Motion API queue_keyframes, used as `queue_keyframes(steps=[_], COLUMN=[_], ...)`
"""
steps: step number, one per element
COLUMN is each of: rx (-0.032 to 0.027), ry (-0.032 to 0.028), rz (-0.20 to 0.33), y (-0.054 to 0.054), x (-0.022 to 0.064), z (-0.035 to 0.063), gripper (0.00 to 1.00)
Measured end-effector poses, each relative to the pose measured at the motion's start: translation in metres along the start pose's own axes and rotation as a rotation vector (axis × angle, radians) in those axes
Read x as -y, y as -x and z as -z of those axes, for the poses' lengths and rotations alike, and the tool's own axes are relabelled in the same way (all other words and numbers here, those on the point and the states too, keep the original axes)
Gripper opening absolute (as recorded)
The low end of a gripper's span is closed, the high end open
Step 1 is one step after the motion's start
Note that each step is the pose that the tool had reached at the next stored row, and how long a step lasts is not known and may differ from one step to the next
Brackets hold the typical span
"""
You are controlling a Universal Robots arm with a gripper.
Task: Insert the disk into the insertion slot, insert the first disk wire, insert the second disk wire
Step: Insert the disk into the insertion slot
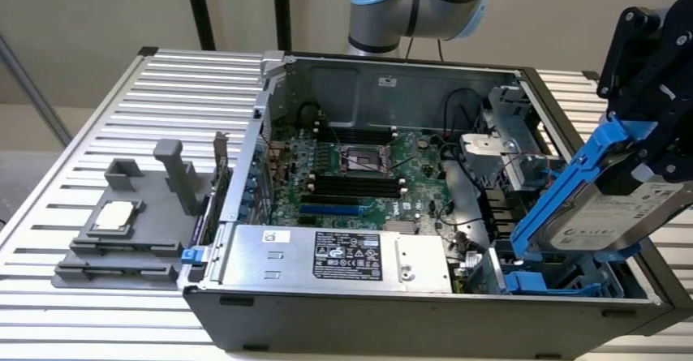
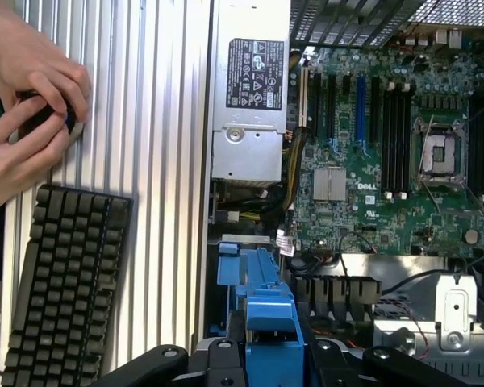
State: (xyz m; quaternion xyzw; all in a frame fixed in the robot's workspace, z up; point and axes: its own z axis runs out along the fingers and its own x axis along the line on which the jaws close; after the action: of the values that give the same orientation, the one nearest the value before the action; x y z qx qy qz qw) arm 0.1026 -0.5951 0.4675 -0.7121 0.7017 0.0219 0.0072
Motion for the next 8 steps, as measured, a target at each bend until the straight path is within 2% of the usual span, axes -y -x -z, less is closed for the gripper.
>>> queue_keyframes(steps=[8], rx=[0.0002], ry=[0.0001], rz=[0.000], y=[-0.0001], x=[0.0000], z=[-0.0025], gripper=[0.32])
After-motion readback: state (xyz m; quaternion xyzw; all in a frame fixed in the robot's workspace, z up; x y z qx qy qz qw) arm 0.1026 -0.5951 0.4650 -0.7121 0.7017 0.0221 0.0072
